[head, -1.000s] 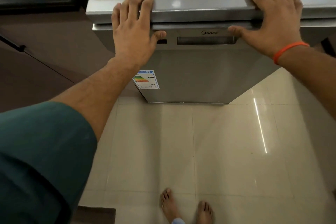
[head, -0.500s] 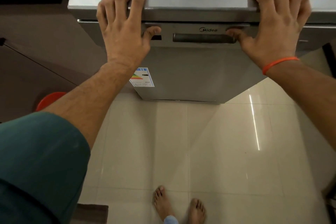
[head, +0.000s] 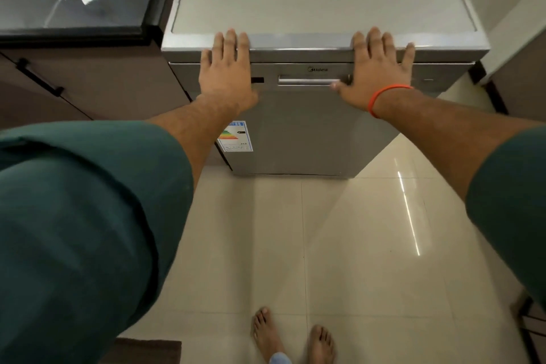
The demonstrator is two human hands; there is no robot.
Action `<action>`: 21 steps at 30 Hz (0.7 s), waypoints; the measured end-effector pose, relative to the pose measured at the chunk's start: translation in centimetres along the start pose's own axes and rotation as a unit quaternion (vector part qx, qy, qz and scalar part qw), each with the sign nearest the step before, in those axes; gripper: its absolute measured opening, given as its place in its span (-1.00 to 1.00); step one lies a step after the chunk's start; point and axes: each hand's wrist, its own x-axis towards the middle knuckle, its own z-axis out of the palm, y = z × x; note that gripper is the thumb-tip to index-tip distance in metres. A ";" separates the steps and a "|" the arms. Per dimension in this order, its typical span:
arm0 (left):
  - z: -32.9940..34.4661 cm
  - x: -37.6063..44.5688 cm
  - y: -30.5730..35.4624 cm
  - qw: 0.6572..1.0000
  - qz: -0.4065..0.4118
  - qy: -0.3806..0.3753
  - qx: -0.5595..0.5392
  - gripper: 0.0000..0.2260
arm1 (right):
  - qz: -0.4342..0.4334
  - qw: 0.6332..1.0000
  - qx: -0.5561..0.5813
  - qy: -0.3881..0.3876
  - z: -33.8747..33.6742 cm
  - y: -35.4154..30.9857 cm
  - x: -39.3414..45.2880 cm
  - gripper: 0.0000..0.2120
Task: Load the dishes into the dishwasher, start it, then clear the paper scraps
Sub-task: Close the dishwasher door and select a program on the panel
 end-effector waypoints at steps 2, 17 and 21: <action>-1.8 -0.9 -0.2 0.999 0.019 -0.049 0.012 -0.09 | -0.015 1.000 -0.013 -0.022 -1.3 -0.5 -1.4 -0.12; -20.0 -5.6 -2.9 0.997 0.036 0.011 -0.070 -0.32 | -0.071 0.996 -0.046 0.031 -19.9 -2.2 -4.6 -0.31; -25.1 -6.2 -4.7 0.996 0.040 0.035 -0.067 -0.33 | -0.081 0.994 -0.048 0.047 -24.6 -3.8 -4.9 -0.33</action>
